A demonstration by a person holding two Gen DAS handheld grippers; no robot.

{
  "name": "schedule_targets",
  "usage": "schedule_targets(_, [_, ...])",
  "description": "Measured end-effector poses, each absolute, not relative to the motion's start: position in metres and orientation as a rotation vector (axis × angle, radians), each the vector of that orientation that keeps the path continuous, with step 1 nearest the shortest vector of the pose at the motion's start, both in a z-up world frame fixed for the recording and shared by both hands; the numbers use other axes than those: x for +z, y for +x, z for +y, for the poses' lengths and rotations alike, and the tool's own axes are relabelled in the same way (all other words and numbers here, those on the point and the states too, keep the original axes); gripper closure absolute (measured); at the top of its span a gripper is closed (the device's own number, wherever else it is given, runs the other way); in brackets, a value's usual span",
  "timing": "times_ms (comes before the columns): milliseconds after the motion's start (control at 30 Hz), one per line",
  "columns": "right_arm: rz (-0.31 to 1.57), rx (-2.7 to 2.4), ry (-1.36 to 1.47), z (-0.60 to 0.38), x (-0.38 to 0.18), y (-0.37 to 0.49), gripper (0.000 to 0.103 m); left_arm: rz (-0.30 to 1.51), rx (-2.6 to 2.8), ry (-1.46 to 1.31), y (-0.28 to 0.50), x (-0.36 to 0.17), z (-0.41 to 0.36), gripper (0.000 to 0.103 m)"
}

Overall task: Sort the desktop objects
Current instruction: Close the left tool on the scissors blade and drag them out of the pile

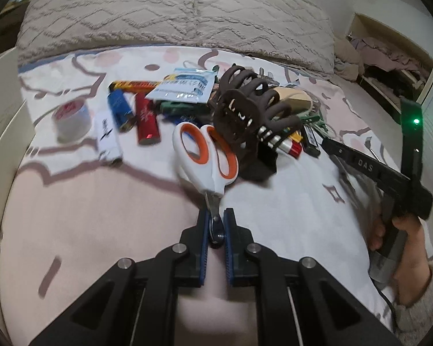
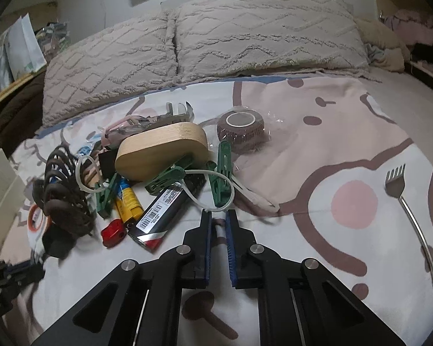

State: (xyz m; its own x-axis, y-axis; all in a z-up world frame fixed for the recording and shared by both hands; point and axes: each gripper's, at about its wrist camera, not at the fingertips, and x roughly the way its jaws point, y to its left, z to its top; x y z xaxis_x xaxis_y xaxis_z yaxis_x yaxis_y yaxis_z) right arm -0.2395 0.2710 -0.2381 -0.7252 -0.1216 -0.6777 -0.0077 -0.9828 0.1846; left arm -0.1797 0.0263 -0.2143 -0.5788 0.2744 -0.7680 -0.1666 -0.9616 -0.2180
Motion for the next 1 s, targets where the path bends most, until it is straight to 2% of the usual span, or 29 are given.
schedule_targets(567, [-0.548, -2.793, 1.112, 0.302, -0.236, -0.235, 0.091, -0.21, 2.518, -1.261, -0.11, -0.212, 0.009, 0.093])
schedule_targets(733, [-0.521, -2.856, 1.104, 0.311, -0.225, -0.232, 0.091, -0.146, 2.553, -1.259, -0.104, -0.207, 0.008, 0.092])
schedule_targets(833, [-0.489, -2.875, 1.115, 0.312, -0.222, -0.233, 0.09, -0.125, 2.572, -1.263, -0.106, -0.207, 0.006, 0.089])
schedule_targets(900, [-0.46, -2.876, 1.13, 0.31, -0.223, -0.235, 0.056, -0.134, 2.573, -1.268, -0.107, -0.209, 0.003, 0.082])
schedule_targets(933, [-0.437, -2.876, 1.137, 0.308, -0.223, -0.236, 0.015, -0.14, 2.575, -1.266, -0.107, -0.209, 0.002, 0.075])
schedule_targets(967, [-0.402, -2.883, 1.132, 0.305, -0.222, -0.236, 0.006, -0.142, 2.58, -1.262, -0.107, -0.208, 0.002, 0.069])
schedule_targets(1000, [-0.363, -2.891, 1.121, 0.3, -0.22, -0.235, 0.006, -0.14, 2.59, -1.257, -0.106, -0.207, 0.001, 0.066])
